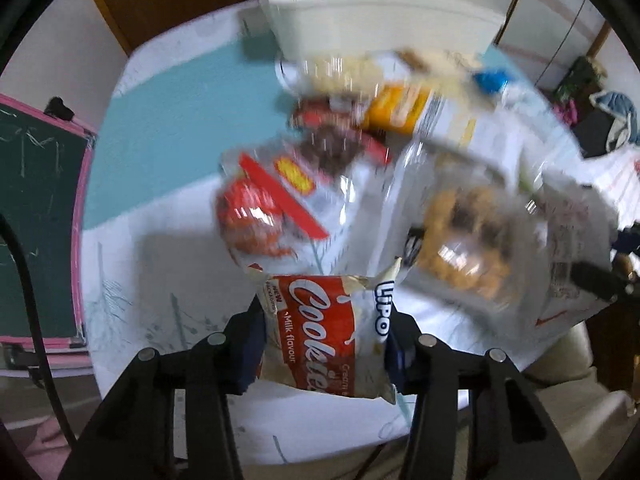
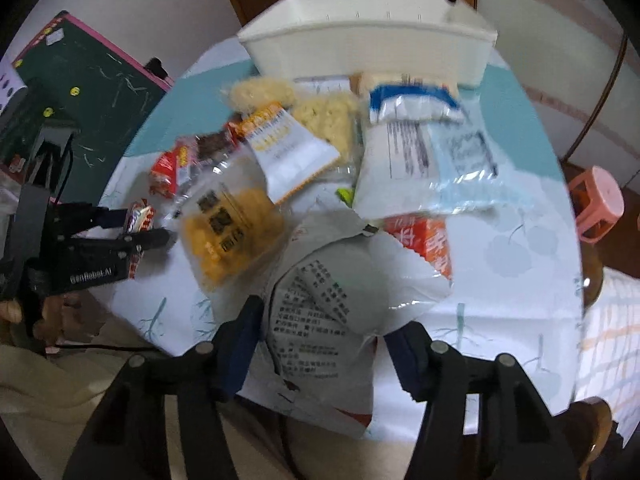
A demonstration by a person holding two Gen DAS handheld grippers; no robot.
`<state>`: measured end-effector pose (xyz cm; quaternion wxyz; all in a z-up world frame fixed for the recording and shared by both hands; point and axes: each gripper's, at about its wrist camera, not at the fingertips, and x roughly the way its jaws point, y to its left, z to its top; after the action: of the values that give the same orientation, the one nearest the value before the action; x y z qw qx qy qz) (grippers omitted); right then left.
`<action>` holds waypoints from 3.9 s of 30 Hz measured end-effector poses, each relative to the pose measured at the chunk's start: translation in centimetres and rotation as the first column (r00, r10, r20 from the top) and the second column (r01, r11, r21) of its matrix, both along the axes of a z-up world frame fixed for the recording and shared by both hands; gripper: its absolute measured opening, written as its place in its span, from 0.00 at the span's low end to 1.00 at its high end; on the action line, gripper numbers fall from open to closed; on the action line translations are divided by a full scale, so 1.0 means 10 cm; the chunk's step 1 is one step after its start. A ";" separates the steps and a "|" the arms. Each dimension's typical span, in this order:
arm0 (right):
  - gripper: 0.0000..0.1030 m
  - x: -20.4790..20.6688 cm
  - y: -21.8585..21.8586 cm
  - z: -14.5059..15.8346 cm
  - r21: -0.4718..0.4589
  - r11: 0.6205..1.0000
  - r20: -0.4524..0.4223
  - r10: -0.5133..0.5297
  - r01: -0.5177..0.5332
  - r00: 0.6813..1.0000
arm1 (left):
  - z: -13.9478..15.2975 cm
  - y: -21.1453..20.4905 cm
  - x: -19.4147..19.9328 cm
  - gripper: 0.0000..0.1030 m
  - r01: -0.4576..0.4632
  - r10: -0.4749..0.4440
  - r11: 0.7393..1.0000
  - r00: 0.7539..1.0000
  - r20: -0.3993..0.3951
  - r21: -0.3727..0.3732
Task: Organize snacks
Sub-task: 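Carry both packs over the white tray and release them inside, then withdraw both tools from the tray back toward the snack pile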
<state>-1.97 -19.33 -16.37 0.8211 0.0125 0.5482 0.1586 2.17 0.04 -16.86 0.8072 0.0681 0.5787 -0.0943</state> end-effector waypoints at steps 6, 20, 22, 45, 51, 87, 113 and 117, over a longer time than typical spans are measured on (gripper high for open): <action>0.57 0.09 -0.08 0.66 0.015 1.000 0.169 -0.018 0.016 0.985 | 0.97 -0.14 0.11 0.47 0.036 -0.021 0.996 0.984 0.176 -0.083; 0.58 1.12 -0.30 2.48 0.002 0.982 0.569 -0.158 0.191 0.807 | 3.04 -0.55 1.09 0.47 0.082 -0.018 0.993 0.811 0.584 -0.083; 0.58 1.42 -0.33 2.54 0.011 0.975 0.564 -0.190 0.222 0.804 | 3.13 -0.63 1.37 0.47 0.053 0.012 0.994 0.803 0.596 -0.091; 0.60 3.30 -0.18 0.78 -0.133 0.964 0.170 -0.207 0.230 0.964 | 0.81 -0.67 3.28 0.72 -0.102 0.118 0.990 0.976 0.182 -0.095; 0.82 3.23 -0.35 0.70 -0.042 0.961 0.130 -0.266 0.274 0.955 | 0.64 -0.38 3.30 0.87 -0.201 0.216 0.968 0.972 0.092 -0.150; 0.83 1.72 -0.01 2.25 -0.081 0.947 0.391 -0.256 0.310 0.884 | 2.46 0.22 1.34 0.83 -0.083 0.152 0.981 0.885 0.441 -0.173; 0.83 0.55 0.45 0.94 -0.064 0.995 0.298 -0.048 0.071 0.953 | 1.01 0.66 0.03 0.86 0.098 -0.077 0.995 0.913 0.401 -0.032; 0.83 0.59 0.51 0.55 -0.099 0.994 0.224 -0.032 0.055 0.974 | 0.54 0.73 0.06 0.86 0.075 -0.065 0.997 0.939 0.336 -0.016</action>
<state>3.98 -14.25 -10.91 0.8801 -0.0364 0.4600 0.1120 2.82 7.38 -11.42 0.8910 0.0924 0.4286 -0.1182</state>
